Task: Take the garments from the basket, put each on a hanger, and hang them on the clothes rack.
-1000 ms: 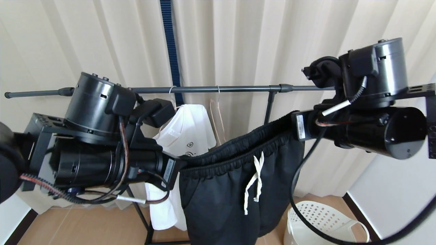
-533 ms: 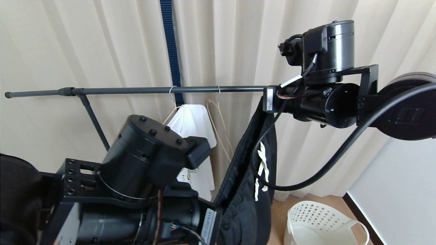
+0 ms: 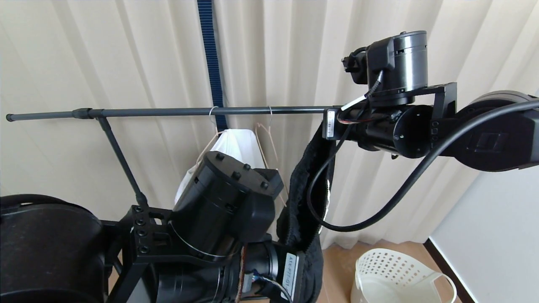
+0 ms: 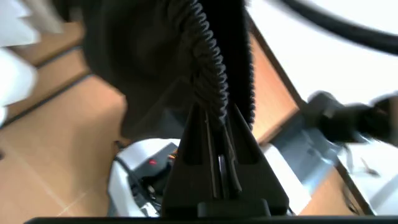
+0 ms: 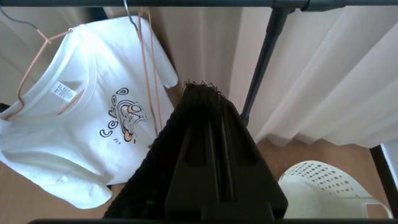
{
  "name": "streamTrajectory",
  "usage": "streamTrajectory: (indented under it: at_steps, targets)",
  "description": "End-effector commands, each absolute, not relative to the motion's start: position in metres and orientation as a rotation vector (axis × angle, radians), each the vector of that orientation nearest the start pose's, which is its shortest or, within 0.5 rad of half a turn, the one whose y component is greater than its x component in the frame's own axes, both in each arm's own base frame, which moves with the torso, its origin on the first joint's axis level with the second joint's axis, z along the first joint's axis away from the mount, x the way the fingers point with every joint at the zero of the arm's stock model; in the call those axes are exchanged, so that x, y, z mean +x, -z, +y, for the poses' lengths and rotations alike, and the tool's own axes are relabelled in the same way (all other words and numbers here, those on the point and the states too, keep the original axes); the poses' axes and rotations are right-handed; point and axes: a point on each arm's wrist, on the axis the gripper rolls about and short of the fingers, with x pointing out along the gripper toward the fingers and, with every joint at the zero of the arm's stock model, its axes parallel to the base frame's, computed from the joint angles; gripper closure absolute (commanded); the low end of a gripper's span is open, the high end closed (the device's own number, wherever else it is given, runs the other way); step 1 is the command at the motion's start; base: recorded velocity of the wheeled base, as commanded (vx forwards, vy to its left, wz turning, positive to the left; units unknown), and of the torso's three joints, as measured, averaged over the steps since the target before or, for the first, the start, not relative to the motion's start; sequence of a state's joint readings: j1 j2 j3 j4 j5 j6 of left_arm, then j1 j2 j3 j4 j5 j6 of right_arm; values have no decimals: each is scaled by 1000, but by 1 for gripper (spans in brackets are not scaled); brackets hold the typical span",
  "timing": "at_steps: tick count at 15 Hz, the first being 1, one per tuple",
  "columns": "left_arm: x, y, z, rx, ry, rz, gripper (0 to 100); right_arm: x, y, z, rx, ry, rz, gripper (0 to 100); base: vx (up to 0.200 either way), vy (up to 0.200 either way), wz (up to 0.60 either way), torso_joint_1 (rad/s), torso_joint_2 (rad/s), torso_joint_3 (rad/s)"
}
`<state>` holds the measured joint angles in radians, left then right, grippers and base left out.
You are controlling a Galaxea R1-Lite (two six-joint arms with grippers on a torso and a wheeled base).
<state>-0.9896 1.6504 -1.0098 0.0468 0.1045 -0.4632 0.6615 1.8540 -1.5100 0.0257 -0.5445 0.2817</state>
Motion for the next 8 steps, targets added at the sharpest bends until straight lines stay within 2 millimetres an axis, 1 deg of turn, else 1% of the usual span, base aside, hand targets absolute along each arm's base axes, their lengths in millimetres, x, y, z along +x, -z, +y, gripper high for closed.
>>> streamTrajectory:
  at_steps: [1, 3, 4, 6, 8]
  targets:
    - [175, -183, -224, -29, 577, 767, 100, 281, -282, 193, 91, -49, 284, 100, 0, 0, 0, 0, 0, 0]
    - [196, -189, -210, -63, 503, 736, 100, 265, -285, 172, 78, -18, 302, 100, 0, 0, 0, 0, 0, 0]
    - [207, -197, -205, -80, 475, 706, 100, 254, -280, 163, 61, -10, 331, 100, 0, 0, 0, 0, 0, 0]
    - [238, -211, -199, -119, 414, 647, 100, 235, -258, 150, 8, 1, 402, 100, 0, 0, 0, 0, 0, 0]
    - [262, -219, -206, -146, 386, 603, 100, 224, -234, 144, -75, -3, 477, 100, 0, 0, 0, 0, 0, 0]
